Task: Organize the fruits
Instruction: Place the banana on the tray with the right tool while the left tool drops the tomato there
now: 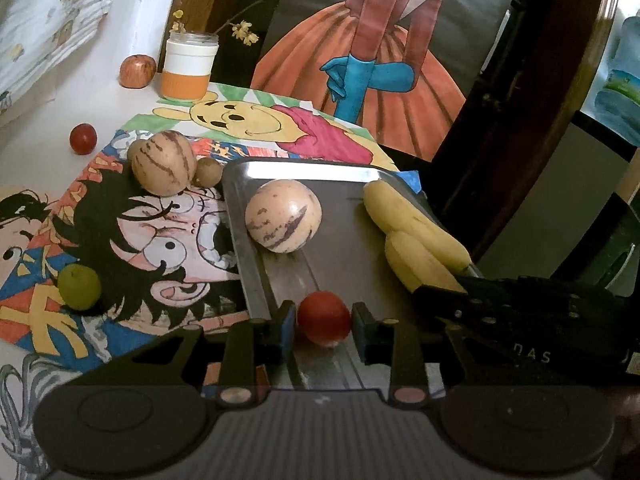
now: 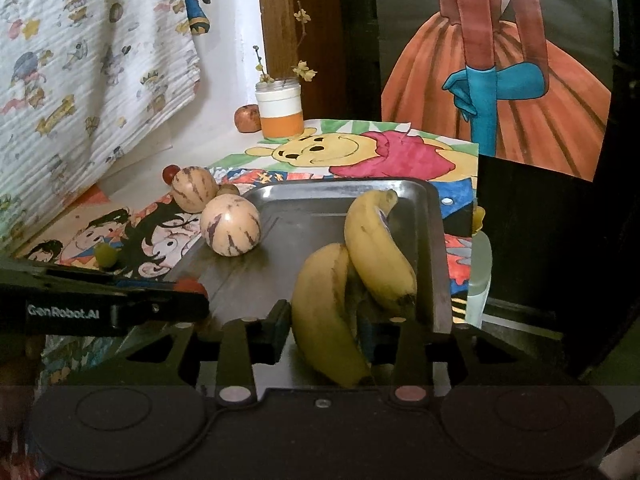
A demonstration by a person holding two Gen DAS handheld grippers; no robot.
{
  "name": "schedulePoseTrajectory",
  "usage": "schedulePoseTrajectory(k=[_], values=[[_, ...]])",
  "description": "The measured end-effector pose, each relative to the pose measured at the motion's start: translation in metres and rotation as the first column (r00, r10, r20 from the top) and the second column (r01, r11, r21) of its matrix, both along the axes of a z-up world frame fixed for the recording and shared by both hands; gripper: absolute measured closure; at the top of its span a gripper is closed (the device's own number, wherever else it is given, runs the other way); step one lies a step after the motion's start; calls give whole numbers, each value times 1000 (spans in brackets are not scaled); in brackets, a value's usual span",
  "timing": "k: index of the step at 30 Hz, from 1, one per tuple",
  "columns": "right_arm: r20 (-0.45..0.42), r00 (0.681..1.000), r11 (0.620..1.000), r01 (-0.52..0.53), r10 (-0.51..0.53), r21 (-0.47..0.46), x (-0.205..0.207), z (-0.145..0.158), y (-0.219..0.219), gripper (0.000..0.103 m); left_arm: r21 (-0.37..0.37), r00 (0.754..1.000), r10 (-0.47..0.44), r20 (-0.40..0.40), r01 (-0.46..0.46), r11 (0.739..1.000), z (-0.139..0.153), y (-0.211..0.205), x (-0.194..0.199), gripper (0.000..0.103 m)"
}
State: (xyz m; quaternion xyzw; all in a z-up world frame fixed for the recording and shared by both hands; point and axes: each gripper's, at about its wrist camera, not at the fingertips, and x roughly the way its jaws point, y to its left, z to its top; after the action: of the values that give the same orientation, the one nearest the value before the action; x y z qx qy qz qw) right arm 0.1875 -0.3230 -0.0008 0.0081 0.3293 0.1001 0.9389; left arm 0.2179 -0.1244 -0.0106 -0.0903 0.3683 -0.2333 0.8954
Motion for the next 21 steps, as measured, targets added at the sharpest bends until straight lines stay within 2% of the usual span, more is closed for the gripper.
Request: schedulePoseTrajectory(k=[3,6,7,9,11,12,13,17,21], values=[[1,1000,1000,11,-11,4,-8,2,-5,59,-9,1000,0,3,0,1000,4,3,-7,62],[11,1000,1000,27,-27,8,-18,6,-8,54,-21,1000,-5,23,5,1000,11,6,-17,49],[16,999,999,31,-31,11,-22,8,-9,52,-14,1000,3,29,-2,1000,13,7,-20,39],[26,999,999,41,-41,18,-29,12,-10,46,-3,999,24,42,-24,1000,18,10,-28,34],[35,998,998,53,-53,22,-37,16,-9,30,-14,998,38,40,-38,999,22,16,-35,28],[39,997,998,58,-59,21,-40,18,-8,25,-17,998,47,39,-46,999,23,19,-39,26],[44,997,998,63,-63,17,-43,20,-7,19,-14,998,58,41,-57,998,25,22,-43,20],[57,996,998,69,-70,8,-53,27,1,7,6,995,73,64,-73,997,33,34,-60,4],[65,996,998,57,-57,15,-64,34,10,1,26,992,99,79,-102,994,41,46,-74,0]])
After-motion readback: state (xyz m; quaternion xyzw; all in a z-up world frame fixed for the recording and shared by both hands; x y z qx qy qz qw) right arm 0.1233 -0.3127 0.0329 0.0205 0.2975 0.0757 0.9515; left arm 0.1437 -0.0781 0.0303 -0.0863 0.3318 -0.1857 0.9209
